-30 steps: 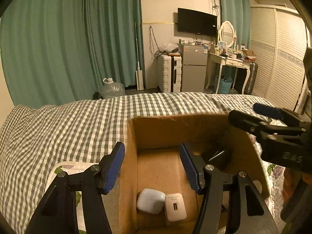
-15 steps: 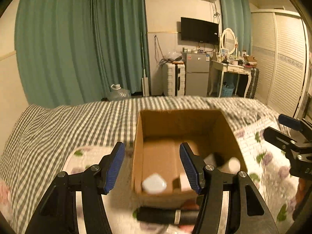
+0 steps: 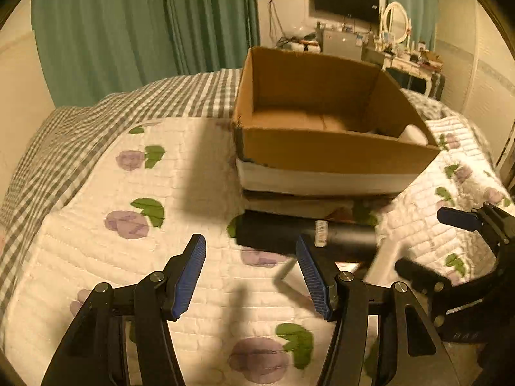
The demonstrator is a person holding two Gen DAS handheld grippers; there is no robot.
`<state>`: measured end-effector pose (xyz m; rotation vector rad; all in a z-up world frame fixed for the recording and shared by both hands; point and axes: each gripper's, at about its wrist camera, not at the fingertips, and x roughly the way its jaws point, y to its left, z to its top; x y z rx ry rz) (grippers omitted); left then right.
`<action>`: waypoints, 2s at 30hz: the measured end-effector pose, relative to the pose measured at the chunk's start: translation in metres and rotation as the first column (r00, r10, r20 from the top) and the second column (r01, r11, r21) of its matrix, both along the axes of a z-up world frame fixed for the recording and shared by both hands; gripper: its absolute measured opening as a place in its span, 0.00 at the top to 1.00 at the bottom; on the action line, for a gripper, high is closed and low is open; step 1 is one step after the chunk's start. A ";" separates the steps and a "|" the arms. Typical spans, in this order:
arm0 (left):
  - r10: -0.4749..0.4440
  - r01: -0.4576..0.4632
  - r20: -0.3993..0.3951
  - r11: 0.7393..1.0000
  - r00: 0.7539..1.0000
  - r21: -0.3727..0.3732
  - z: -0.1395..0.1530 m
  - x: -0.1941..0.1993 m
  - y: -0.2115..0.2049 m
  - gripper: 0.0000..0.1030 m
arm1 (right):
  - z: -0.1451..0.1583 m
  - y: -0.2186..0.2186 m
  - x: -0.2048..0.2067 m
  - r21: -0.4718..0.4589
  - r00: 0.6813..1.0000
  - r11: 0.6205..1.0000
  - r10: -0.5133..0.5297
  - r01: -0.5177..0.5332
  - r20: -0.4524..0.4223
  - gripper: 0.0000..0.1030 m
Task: Organize rigid objects
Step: 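Grasp the white plug with the right tool while the left tool grasps the white-and-red spray can, then carry the spray can and plug over the box and release them inside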
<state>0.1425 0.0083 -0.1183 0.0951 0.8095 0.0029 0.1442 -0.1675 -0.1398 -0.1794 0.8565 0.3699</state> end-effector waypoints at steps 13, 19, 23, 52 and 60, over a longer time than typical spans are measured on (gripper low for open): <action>-0.012 0.012 -0.020 1.000 1.000 -0.007 -0.004 0.001 0.000 0.40 | -0.041 0.032 0.014 0.028 0.988 0.996 0.083 -0.080 -0.133 0.44; -0.051 0.047 -0.072 0.997 0.996 -0.059 -0.016 0.001 -0.013 0.40 | -0.017 0.017 -0.002 0.040 0.997 0.998 0.055 -0.053 -0.062 0.44; -0.059 0.055 -0.116 0.998 0.991 -0.035 -0.031 0.006 -0.032 0.40 | 0.005 -0.007 -0.002 0.070 1.000 0.997 -0.019 0.019 -0.006 0.44; -0.129 0.096 -0.184 0.980 0.974 -0.175 -0.055 -0.004 -0.039 0.45 | 0.019 -0.027 -0.006 0.103 0.995 0.990 -0.097 0.096 0.006 0.44; -0.131 0.116 -0.079 0.979 0.988 -0.170 -0.013 -0.034 -0.040 0.60 | 0.031 -0.042 -0.026 0.150 0.989 0.979 -0.143 0.137 0.032 0.44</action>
